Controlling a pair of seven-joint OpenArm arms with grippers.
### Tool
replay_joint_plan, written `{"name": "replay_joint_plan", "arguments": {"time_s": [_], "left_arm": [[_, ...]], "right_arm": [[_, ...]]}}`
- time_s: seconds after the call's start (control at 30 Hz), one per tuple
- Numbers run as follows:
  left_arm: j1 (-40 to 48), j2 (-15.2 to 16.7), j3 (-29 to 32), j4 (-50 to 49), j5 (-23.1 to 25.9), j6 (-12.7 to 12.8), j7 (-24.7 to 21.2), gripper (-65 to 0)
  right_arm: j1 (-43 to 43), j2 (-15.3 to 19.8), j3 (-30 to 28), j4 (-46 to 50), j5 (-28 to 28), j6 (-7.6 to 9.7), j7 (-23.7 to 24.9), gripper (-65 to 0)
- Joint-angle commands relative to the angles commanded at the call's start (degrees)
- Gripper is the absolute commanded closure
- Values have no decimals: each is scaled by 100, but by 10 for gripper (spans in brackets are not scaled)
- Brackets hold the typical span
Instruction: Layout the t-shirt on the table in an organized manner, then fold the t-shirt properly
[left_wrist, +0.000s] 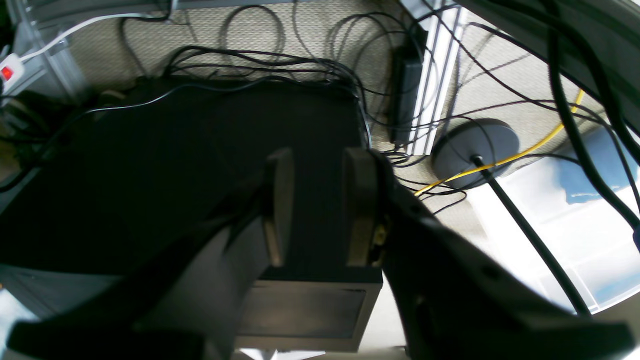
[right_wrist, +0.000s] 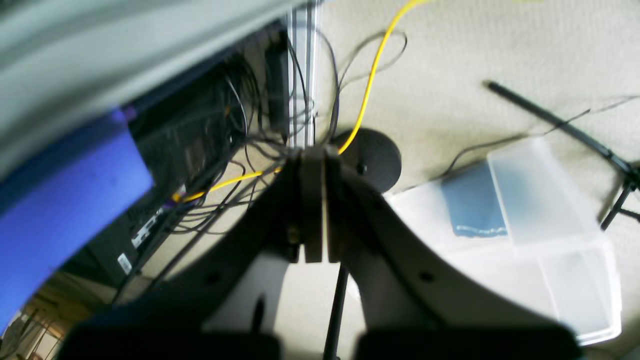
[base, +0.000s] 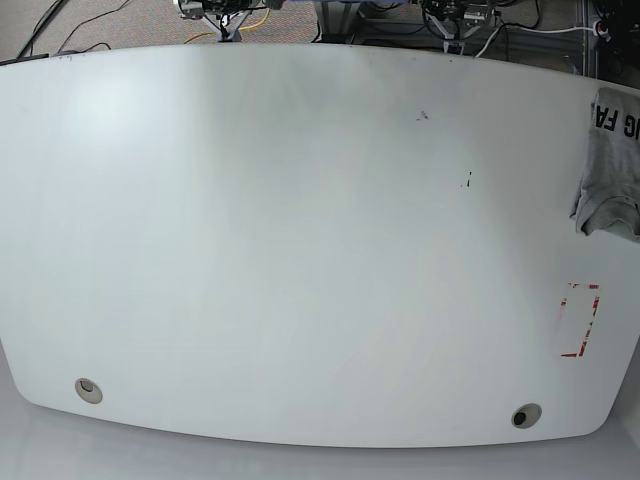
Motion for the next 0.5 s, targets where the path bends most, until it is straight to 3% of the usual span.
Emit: {"name": "replay_joint_plan", "arguments": {"time_s": [0.5], "left_arm": [[0, 158, -9, 44, -18, 0, -26, -125]], "right_arm": [[0, -114, 26, 0, 53, -88, 123, -8]]}}
